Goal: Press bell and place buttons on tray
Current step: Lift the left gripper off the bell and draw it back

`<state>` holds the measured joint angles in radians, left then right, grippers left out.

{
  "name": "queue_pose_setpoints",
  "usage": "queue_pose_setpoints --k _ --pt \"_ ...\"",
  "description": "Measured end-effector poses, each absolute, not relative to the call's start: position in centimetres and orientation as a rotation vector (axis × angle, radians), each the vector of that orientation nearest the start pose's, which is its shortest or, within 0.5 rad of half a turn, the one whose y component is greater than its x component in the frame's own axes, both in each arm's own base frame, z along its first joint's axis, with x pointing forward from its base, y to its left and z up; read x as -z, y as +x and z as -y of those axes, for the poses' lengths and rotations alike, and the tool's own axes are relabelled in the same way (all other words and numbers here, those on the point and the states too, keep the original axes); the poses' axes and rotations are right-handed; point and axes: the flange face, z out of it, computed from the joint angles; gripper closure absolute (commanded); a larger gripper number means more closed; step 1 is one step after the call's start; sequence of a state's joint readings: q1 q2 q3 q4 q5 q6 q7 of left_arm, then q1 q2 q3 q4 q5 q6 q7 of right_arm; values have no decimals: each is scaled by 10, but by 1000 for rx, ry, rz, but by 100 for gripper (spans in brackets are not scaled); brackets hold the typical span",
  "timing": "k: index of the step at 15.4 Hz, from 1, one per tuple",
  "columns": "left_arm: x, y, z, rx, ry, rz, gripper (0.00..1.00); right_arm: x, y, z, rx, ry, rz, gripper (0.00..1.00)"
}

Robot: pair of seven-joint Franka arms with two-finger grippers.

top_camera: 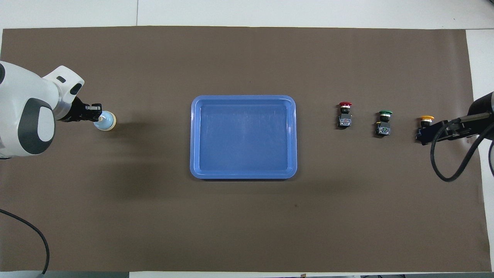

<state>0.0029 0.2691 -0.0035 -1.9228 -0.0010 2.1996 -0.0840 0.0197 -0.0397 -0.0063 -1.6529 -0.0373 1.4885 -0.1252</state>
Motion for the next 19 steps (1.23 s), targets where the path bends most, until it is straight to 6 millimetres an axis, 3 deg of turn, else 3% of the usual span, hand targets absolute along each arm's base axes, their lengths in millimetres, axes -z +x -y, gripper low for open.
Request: queue_pose_setpoints --k 4,10,13,16,17,19 --pt "-340 607 0 27 -3141 133 100 -601 531 -3 -200 -3158 218 0" --pt "-340 604 0 61 -3142 134 100 -601 531 -3 -200 -3158 218 0" --pt "-360 605 -1 -11 -3140 137 100 -601 531 -3 -200 -3158 218 0" --pt "-423 601 -2 -80 -3137 139 73 -601 531 -3 -200 -3158 218 0" --pt "-447 597 -2 -76 -3137 138 55 -601 531 -3 -200 -3158 218 0" --pt "-494 582 -2 -34 -3139 140 0 -601 531 -3 -200 -3158 218 0"
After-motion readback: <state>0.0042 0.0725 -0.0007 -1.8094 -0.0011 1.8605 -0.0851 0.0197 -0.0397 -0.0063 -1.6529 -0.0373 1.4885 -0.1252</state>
